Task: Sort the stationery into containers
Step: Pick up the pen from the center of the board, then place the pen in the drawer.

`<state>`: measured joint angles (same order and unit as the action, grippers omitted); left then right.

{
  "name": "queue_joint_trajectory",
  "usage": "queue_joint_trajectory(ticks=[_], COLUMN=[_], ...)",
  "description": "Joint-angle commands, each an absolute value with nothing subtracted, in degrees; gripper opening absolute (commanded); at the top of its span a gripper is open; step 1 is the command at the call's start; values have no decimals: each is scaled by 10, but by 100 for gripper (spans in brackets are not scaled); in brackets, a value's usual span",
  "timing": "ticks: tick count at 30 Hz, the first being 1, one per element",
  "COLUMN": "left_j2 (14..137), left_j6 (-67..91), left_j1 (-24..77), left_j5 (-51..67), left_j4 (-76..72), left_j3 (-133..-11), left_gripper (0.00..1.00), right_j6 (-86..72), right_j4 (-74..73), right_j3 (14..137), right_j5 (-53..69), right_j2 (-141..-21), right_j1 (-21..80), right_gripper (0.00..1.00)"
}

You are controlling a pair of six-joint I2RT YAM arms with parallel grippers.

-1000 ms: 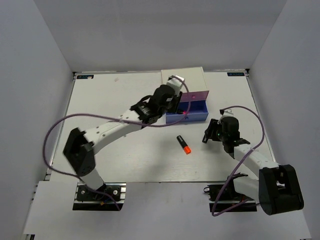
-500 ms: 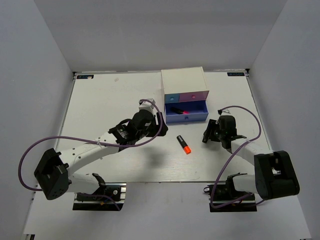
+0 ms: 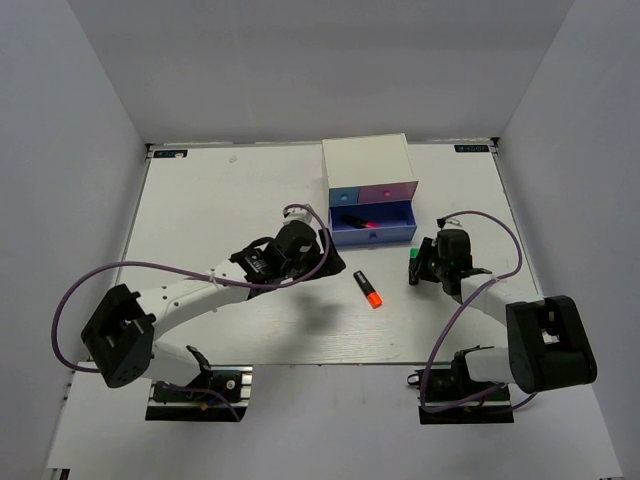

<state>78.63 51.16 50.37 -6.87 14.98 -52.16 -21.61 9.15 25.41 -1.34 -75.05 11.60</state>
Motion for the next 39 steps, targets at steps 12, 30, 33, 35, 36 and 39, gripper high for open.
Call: queue_joint_trajectory(ticks=[12,30,33,35,36,39], left_j2=[856,864,859,859,859,853], left_j6=[529,524,524,524,524,524], left_j1=[505,505,505,505,505,505], left_j5=[14,19,19,19,19,19], left_j4=[152,147,147,147,147,147], left_j3=[-580,-582,-577,-577,-577,-571], left_gripper=[82,82,82,82,82,82], right_j6=[-208,-207,-224,-243,-243,-201], right_j4=[40,78,107,141,150,174], right_j3=[263,264,267,269,272,317], right_j5=[51,139,168,189,196,236], right_j2=[-607,-556,-556,-566,-579,-623], right_j1=[117,116,118,118,118,123], right_gripper=[18,8,7,7,5,2])
